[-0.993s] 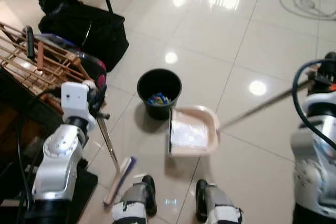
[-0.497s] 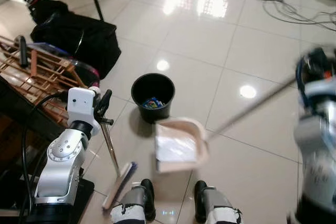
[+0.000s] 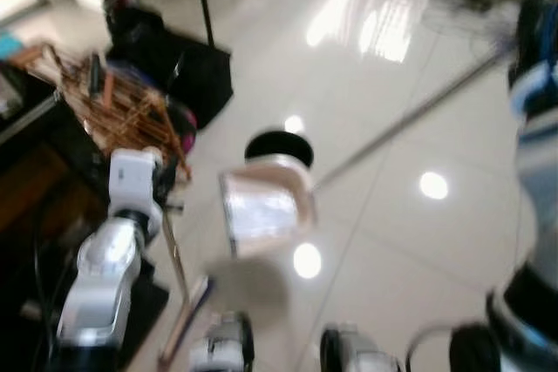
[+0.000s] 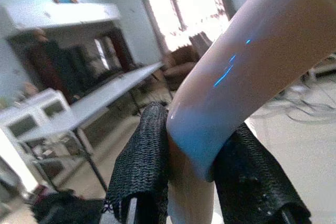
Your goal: Sweep floor
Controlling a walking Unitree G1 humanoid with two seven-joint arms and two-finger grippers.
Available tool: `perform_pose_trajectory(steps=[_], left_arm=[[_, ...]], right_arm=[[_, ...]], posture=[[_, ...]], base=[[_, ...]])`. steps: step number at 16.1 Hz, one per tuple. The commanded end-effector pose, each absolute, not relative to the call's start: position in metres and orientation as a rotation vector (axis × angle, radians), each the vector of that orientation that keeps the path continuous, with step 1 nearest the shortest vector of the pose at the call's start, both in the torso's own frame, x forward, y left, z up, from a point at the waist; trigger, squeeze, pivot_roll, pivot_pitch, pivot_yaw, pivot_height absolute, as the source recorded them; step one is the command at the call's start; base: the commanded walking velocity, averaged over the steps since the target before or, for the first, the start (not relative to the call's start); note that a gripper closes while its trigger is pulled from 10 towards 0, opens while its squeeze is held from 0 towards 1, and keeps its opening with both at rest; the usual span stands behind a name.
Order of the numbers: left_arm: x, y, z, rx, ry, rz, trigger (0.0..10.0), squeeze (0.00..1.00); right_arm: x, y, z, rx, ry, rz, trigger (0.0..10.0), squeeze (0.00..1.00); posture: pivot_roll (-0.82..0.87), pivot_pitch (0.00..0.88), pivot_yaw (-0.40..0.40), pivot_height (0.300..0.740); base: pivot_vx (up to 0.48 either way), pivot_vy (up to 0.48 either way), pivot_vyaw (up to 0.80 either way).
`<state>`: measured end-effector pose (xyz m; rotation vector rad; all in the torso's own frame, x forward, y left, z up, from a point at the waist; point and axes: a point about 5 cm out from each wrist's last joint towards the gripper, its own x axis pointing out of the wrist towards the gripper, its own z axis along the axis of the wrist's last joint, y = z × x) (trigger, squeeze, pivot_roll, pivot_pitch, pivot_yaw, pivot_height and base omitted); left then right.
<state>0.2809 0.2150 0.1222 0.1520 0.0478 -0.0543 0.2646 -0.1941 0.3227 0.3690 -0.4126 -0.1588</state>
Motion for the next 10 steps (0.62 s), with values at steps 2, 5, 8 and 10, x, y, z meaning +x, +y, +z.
perform_pose_trajectory(steps=[2, 5, 8, 10], left_arm=[[0.284, 0.208, 0.135, 0.172, -0.022, -0.077, 10.0, 0.00], [0.286, 0.201, 0.137, 0.184, -0.040, -0.109, 10.0, 0.00], [0.286, 0.196, 0.139, 0.175, -0.054, -0.120, 10.0, 0.00], [0.285, 0.193, 0.140, 0.174, -0.056, -0.128, 10.0, 0.00]], right_arm=[[0.265, -0.205, 0.337, 0.361, -0.443, -0.153, 10.0, 0.00], [0.268, -0.214, 0.341, 0.342, -0.425, -0.158, 10.0, 0.00], [0.270, -0.224, 0.343, 0.360, -0.423, -0.180, 10.0, 0.00], [0.271, -0.226, 0.344, 0.363, -0.429, -0.185, 10.0, 0.00]], posture=[[-0.06, 0.127, 0.026, 0.740], [-0.06, 0.126, 0.027, 0.740], [-0.05, 0.120, 0.028, 0.740], [-0.04, 0.116, 0.029, 0.740]], base=[[0.000, 0.000, 0.00], [0.087, 0.000, 0.00], [0.329, 0.000, 0.00], [0.352, 0.000, -0.42]])
